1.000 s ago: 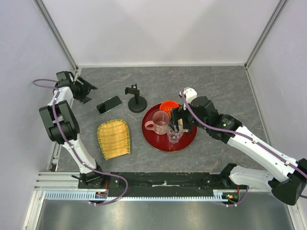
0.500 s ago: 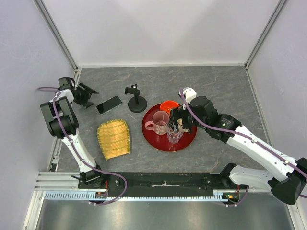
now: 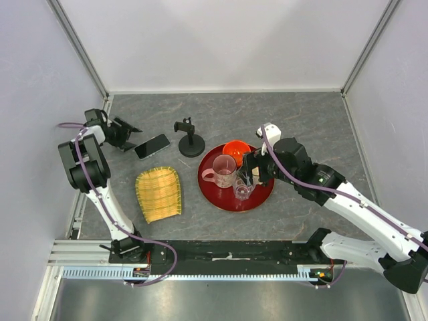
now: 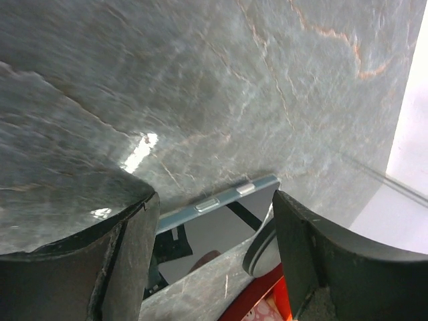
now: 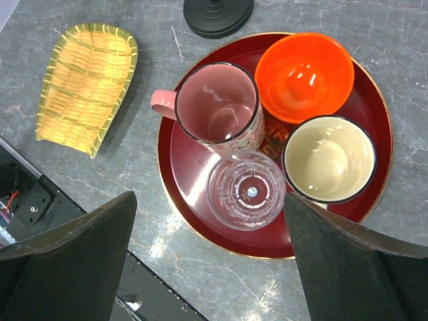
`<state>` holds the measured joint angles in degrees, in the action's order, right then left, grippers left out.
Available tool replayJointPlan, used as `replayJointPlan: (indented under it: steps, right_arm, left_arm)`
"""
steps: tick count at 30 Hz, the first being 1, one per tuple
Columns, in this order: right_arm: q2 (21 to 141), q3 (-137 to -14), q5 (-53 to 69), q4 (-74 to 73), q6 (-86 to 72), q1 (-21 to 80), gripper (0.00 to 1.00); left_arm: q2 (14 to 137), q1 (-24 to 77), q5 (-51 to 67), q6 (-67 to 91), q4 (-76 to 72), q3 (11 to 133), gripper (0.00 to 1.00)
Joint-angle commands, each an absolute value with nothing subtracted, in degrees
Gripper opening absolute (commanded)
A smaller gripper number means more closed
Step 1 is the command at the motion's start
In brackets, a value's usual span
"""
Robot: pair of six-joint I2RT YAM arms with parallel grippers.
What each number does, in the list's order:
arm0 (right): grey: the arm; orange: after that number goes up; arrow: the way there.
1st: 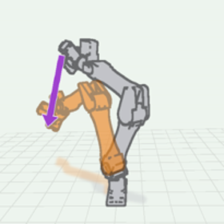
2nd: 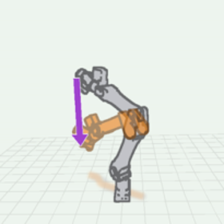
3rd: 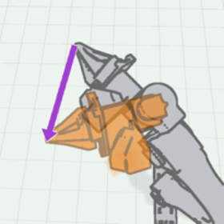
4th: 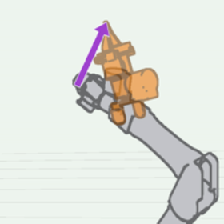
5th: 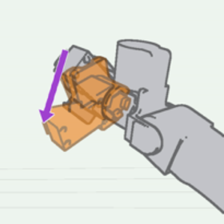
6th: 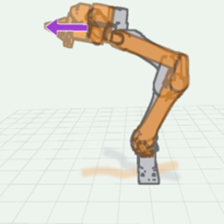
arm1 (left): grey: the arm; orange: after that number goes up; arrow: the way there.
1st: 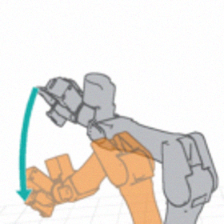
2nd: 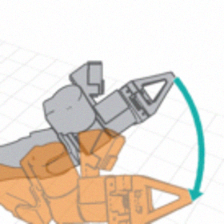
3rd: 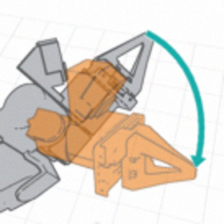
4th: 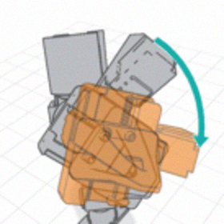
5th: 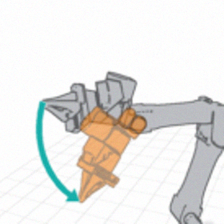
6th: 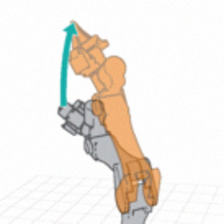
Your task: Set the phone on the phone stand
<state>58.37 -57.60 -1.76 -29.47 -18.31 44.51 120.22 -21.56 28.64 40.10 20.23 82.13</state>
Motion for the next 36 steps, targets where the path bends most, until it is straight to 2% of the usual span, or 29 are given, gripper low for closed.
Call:
replayJointPlan:
  steps: [1,7,12,15,17,22,27,30,34,36]
  right_arm:
    - [56.3,-57.1,-2.5,-28.7,-19.0,44.6,0.98]
    - [54.7,-57.0,-3.3,-29.4,-18.3,44.6,0.98]
    - [53.7,-57.0,-5.1,-30.8,-16.9,44.6,0.98]
    - [53.8,-56.9,-5.3,-31.0,-16.5,44.6,0.98]
    - [54.1,-56.9,-5.2,-31.0,-16.5,44.6,0.98]
    - [55.0,-56.8,-4.2,-30.3,-16.4,44.6,0.98]
    - [56.2,-57.2,-2.6,-30.1,-15.7,44.6,0.98]
    - [56.8,-57.7,-2.3,-30.1,-15.2,44.6,0.98]
    - [57.0,-58.8,-2.4,-31.4,-14.4,44.6,0.98]
    - [57.0,-58.8,-2.8,-31.5,-14.1,44.6,0.98]
  left_arm:
    - [118.0,-19.7,31.2,41.6,20.8,78.8,0.74]
    - [111.4,-19.6,29.4,42.1,20.9,71.9,0.74]
    - [107.6,-18.6,30.4,40.0,22.1,70.7,0.78]
    - [105.6,-15.7,24.1,31.5,27.1,75.4,0.81]
    - [105.5,-13.5,15.3,23.8,33.9,81.2,0.83]
    - [108.5,-6.9,5.0,10.1,44.6,93.4,0.84]
    - [118.6,-2.9,4.6,0.7,55.6,104.4,0.84]
    - [119.5,1.4,2.7,-2.3,55.5,104.6,0.85]
    - [117.2,6.1,-6.3,-6.5,49.8,97.6,0.89]
    - [117.2,6.7,-4.1,-6.9,49.2,96.9,0.90]
